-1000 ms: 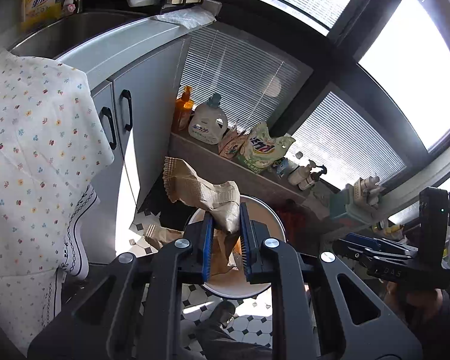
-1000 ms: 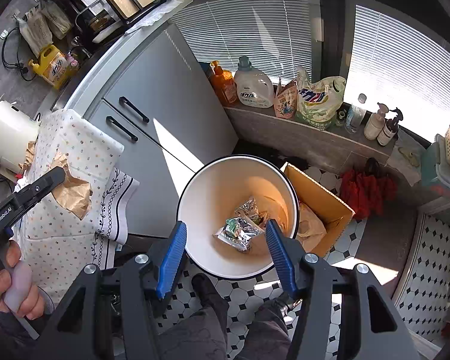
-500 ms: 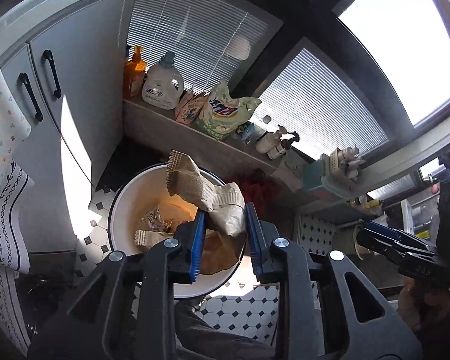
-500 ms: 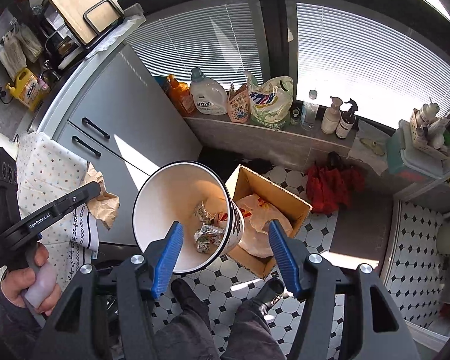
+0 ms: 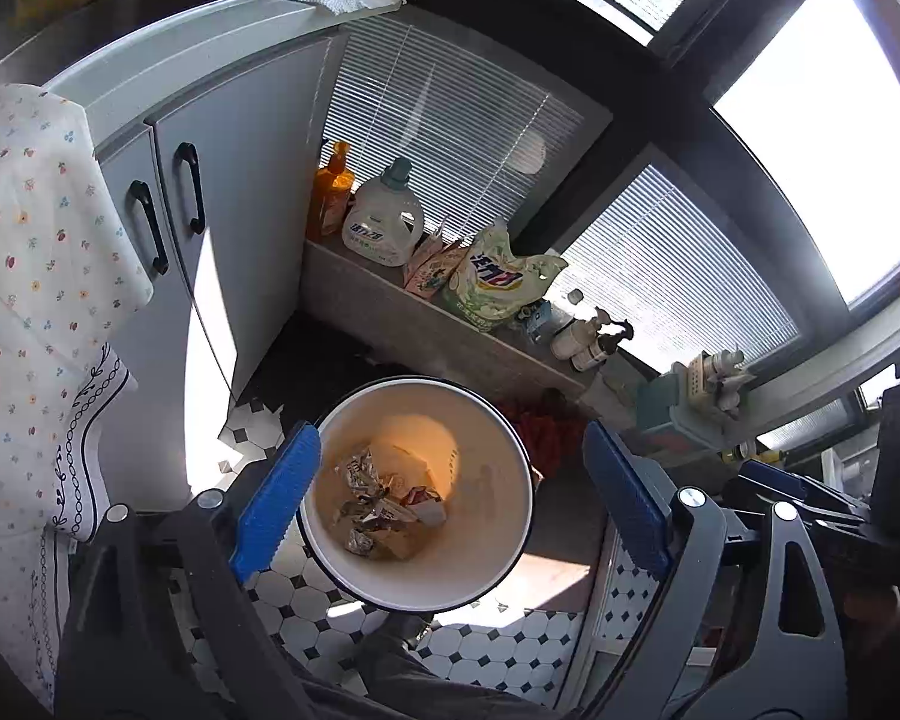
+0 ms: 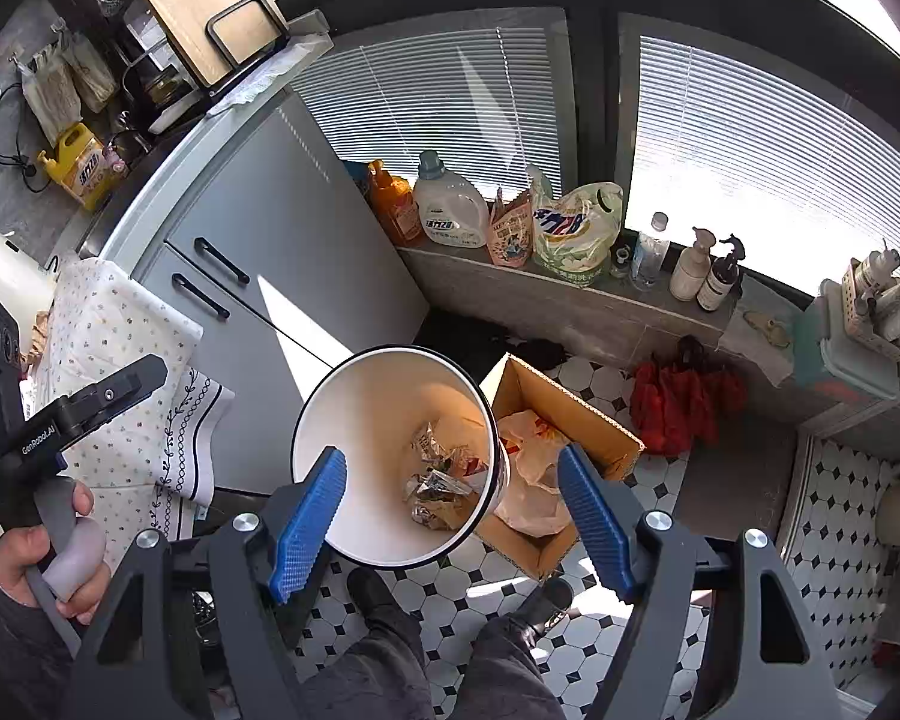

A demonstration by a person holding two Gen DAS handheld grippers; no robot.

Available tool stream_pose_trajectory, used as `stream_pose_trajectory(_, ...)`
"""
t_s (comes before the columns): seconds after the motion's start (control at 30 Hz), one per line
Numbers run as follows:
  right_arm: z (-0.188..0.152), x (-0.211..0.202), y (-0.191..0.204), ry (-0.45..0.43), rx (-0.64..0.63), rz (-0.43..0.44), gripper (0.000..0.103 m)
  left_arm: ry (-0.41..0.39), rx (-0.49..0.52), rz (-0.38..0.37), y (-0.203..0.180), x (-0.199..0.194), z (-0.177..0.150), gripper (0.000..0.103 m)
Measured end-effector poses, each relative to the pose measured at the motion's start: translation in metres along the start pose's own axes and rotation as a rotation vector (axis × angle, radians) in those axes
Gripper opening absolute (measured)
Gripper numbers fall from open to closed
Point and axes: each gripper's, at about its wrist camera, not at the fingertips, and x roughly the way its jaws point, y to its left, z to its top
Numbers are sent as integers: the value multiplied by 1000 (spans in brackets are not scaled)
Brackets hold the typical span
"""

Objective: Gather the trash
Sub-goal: 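Move both open tools back over the counter cloth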

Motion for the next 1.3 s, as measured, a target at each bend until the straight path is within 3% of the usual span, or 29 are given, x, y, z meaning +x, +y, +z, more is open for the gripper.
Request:
stream_pose_trajectory(0.27,24,2,71,-49,-48,74,86,-113,-56,97,56,-72,19,97)
stream_pose_trajectory(0.7,52,16,234,-80,-222,208,92,-263,-195,254,182,-185,23,97)
stream_pose_trajectory(0.97,55,22,321,-94,-303,260,95,-336,-288,319,258,-237,14,97)
stream_pose_trajectory(1.3,48,35,398,-100,-364,284,95,-418,-387,367,339,-284,-1,96)
